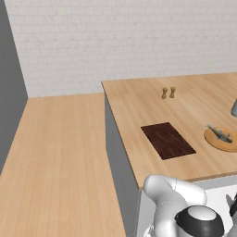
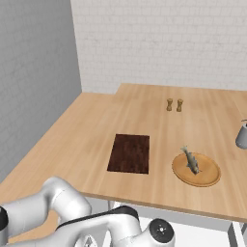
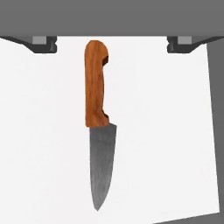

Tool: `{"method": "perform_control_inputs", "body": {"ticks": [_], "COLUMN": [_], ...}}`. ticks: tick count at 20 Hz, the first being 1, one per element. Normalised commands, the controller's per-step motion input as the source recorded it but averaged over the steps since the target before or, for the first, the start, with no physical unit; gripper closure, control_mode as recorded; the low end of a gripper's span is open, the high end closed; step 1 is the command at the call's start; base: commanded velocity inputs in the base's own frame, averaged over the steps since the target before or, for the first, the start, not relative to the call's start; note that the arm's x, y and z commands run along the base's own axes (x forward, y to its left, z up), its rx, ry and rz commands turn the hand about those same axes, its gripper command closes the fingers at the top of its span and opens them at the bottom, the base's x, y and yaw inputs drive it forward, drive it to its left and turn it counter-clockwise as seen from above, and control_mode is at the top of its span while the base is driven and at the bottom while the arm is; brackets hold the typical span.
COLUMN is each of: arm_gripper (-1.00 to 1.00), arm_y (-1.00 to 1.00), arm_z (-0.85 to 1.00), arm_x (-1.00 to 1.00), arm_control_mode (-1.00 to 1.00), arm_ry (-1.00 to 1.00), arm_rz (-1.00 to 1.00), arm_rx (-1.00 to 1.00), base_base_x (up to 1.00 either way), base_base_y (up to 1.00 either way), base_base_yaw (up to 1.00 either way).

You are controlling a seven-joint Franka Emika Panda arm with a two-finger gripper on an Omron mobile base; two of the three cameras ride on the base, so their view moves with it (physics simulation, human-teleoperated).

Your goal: Pick up the knife from the drawer and place it on the cutting board. Then place the meat from the plate to the cutting board.

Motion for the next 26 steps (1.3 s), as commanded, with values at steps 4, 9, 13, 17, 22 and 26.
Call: {"method": "perform_control_inputs", "body": {"ticks": [4,9,13,17,22,26], "arm_gripper": [-1.0,-1.0,-1.0,-1.0,-1.0,-1.0], "arm_y": [-0.11,-0.29,-0.11,0.0,0.0,0.0], "arm_z": [-0.17,-0.18,-0.26,-0.22,-0.29,-0.4], "arm_x": [0.0,0.0,0.0,0.0,0.0,0.0], "arm_control_mode": [-1.0,-1.0,-1.0,-1.0,-1.0,-1.0], "arm_ry": [-0.04,-0.03,0.0,0.0,0.0,0.0], "arm_rz": [0.0,0.0,0.0,0.0,0.0,0.0], "arm_rx": [0.0,0.0,0.0,-0.01,0.0,0.0], "base_base_x": [0.0,0.0,0.0,0.0,0.0,0.0], "base_base_y": [0.0,0.0,0.0,0.0,0.0,0.0], "base_base_yaw": [0.0,0.0,0.0,0.0,0.0,0.0]}}
